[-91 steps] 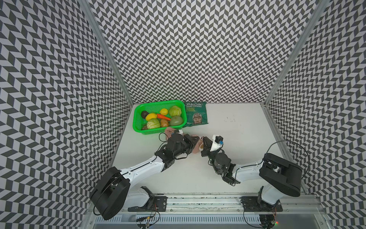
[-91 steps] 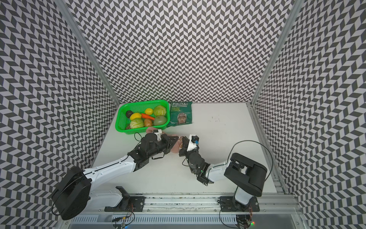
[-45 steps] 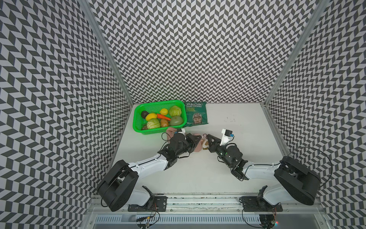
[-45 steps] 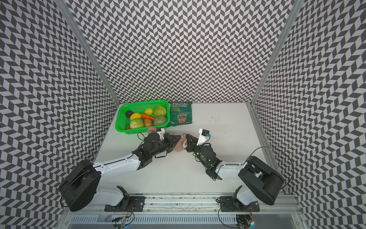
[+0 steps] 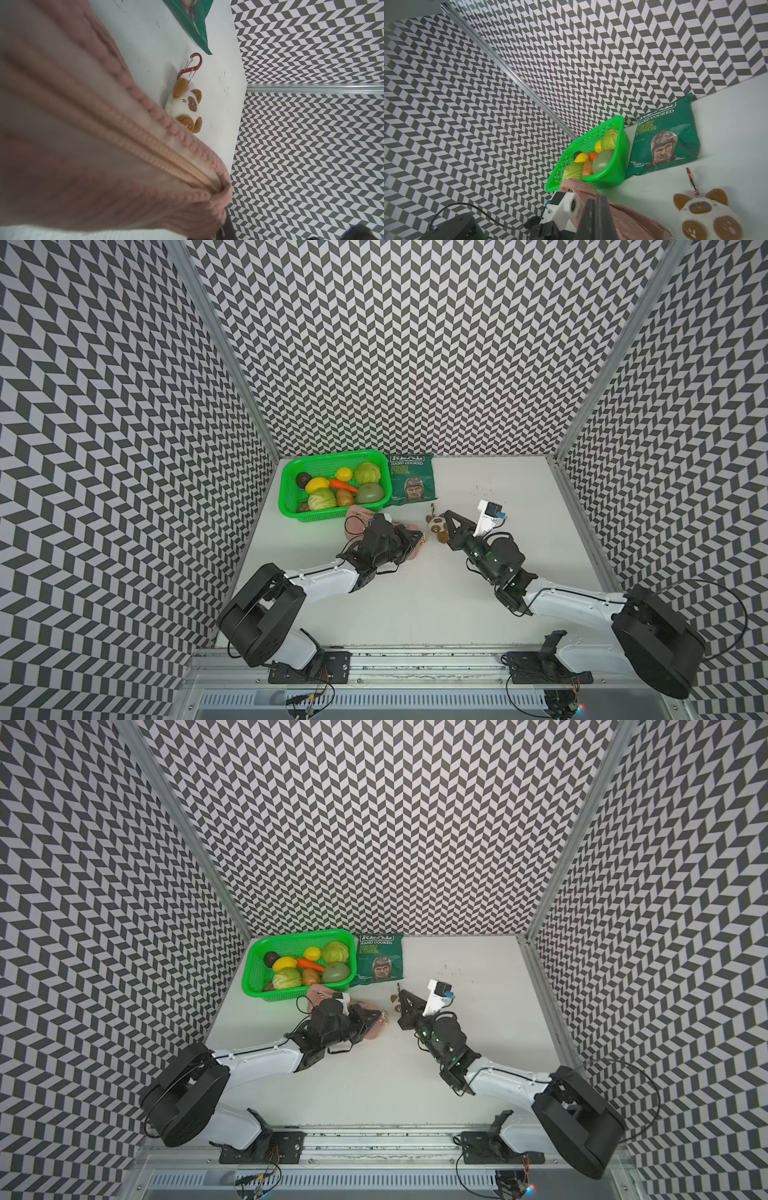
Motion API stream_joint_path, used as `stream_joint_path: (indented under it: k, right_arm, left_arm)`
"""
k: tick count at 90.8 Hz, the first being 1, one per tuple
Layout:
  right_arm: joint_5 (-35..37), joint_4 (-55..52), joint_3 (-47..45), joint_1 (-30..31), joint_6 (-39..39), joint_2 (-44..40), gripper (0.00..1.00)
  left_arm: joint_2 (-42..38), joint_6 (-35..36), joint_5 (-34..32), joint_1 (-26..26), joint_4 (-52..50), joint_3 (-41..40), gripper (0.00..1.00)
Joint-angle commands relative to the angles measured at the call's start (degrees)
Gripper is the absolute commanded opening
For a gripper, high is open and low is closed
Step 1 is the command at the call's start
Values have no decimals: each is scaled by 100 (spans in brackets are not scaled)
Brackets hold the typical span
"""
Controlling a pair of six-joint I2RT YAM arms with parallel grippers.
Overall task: Remove the decoration from the bag
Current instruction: Remove the decoration item from the bag, then place the bag at the center of the board.
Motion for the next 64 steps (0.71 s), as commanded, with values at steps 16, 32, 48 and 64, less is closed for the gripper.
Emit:
stream_joint_path:
  k: [16, 32, 48, 64]
  right_arm:
    - [246, -1335, -333, -109, 26, -588, 0]
    - [328, -1838, -463, -135, 54, -894, 1]
    - [421, -2291, -435, -217, 31, -1130, 10]
    - [498, -2616, -400, -267, 15, -1378, 38]
  left_arm:
    - [-329, 101, -299, -90, -448, -52, 0]
    - [-59, -18, -495, -468, -343, 132, 1]
    - [430, 807, -25, -400, -528, 799, 96]
    - [-140, 1745, 70, -415, -1159, 1173, 100]
